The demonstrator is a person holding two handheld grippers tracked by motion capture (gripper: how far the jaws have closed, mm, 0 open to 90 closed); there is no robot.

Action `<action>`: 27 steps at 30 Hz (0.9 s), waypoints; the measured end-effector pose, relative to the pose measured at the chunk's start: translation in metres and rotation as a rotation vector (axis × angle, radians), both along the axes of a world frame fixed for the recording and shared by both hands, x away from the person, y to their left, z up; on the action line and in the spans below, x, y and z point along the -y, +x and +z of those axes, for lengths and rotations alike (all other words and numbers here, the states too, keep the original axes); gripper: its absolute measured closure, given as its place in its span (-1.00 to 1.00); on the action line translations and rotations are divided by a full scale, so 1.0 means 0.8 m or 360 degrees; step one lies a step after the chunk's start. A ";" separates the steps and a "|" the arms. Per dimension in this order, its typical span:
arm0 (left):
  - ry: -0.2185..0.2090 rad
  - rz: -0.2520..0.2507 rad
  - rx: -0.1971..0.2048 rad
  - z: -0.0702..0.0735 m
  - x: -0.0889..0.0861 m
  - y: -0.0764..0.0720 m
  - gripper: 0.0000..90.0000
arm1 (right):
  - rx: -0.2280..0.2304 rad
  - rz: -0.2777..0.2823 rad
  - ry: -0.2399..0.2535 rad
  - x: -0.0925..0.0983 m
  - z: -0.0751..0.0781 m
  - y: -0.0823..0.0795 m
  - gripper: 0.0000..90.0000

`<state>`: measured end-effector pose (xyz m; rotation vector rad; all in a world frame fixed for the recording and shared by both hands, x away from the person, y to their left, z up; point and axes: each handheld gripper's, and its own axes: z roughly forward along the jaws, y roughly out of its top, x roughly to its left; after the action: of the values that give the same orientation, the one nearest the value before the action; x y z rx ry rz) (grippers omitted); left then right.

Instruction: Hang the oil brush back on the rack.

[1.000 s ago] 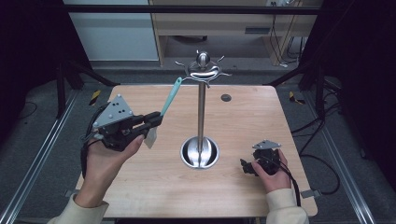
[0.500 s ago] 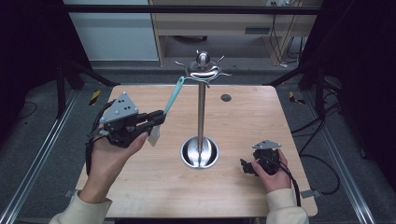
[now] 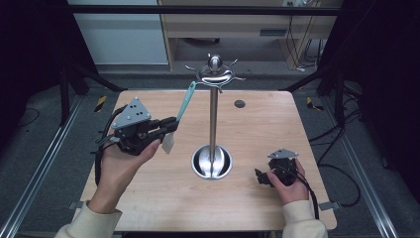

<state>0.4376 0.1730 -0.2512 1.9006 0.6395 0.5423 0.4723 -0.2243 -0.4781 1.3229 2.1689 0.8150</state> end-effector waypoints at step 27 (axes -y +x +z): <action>0.0007 -0.0007 -0.0032 -0.006 0.011 0.015 0.83 | 0.0002 -0.0002 0.0012 0.000 0.000 0.000 -0.82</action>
<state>0.4499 0.1639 -0.2559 1.9136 0.6476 0.5226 0.4721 -0.2244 -0.4780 1.3268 2.1656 0.8243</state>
